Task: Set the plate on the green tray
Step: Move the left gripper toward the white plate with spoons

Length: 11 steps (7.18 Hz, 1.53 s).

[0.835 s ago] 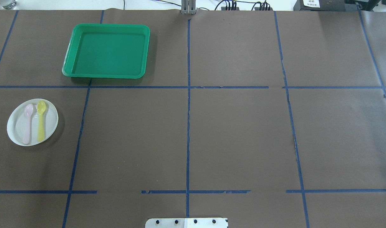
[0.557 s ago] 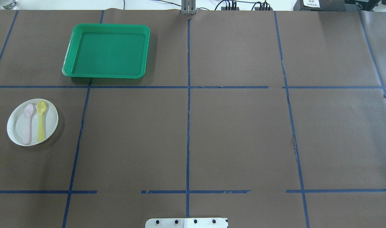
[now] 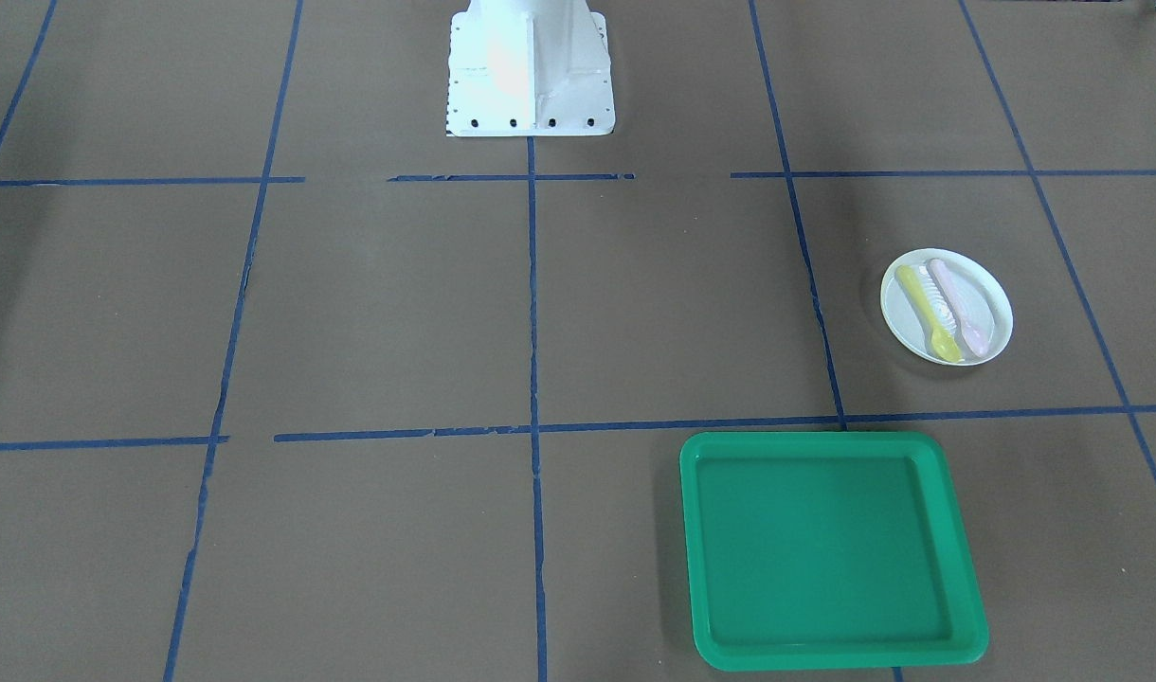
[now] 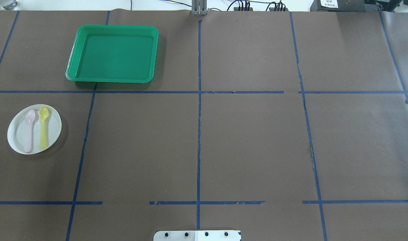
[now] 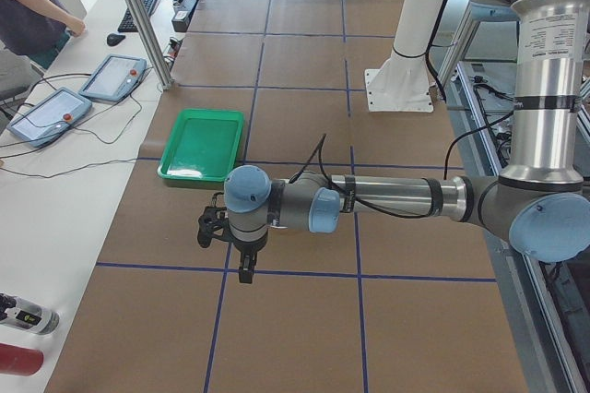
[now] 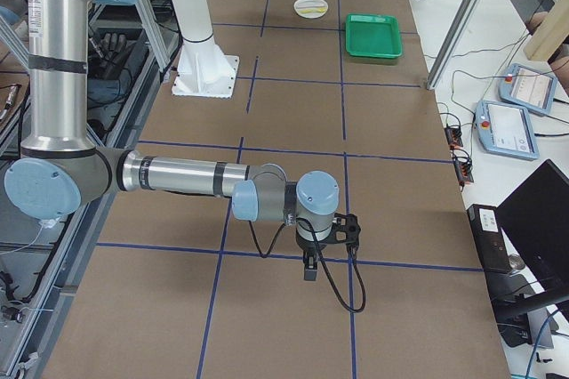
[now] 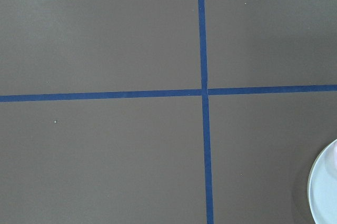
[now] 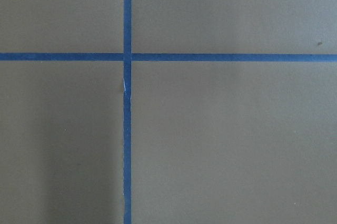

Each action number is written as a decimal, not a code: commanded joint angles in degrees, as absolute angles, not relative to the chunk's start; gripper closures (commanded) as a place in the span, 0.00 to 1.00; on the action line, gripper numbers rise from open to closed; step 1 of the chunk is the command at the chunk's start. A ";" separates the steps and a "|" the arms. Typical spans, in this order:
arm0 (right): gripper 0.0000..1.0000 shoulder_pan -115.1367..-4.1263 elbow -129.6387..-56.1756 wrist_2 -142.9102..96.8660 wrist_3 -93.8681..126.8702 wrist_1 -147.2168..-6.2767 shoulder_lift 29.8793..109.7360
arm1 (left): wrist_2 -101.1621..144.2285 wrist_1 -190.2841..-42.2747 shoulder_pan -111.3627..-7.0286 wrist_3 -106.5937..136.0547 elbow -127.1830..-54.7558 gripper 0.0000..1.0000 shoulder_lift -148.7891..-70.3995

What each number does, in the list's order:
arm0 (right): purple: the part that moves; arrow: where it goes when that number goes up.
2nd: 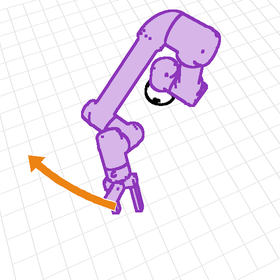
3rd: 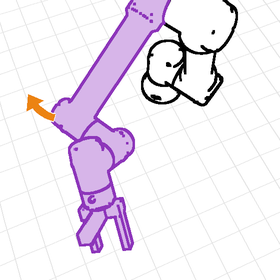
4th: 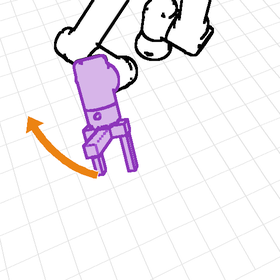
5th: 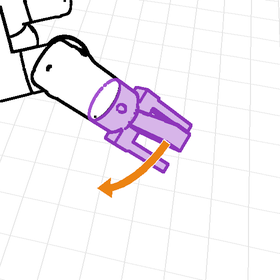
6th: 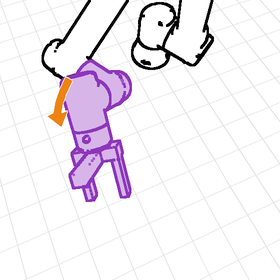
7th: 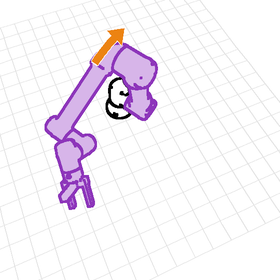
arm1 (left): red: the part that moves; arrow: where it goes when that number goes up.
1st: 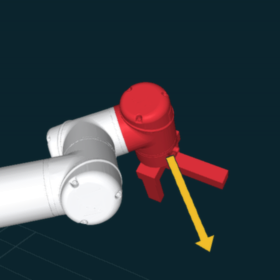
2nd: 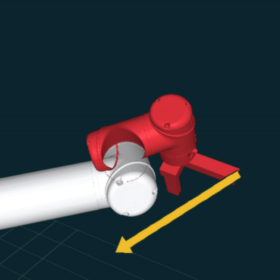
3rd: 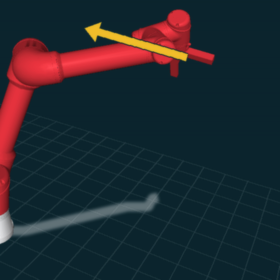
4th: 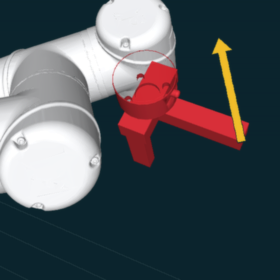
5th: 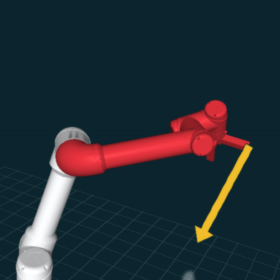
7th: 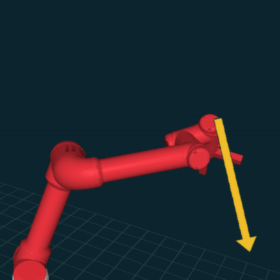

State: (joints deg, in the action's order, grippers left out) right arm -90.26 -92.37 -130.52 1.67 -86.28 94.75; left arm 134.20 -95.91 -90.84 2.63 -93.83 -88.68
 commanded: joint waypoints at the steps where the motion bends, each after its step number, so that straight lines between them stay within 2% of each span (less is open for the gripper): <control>1: 0.00 -90.26 -92.29 -130.52 1.67 -86.22 94.75 | 134.03 -99.54 -86.95 9.70 -93.96 0.00 -89.82; 3: 0.00 -90.26 -92.37 -130.52 1.67 -86.22 94.75 | 133.68 -111.31 -79.32 22.71 -92.56 0.00 -89.04; 7: 0.00 -90.26 -92.37 -130.52 1.67 -86.22 94.75 | 129.33 -130.47 -67.80 41.42 -84.12 0.00 -88.95; 11: 0.00 -90.26 -92.29 -130.52 1.67 -86.31 94.75 | 126.58 -136.30 -61.54 48.84 -82.18 0.00 -88.68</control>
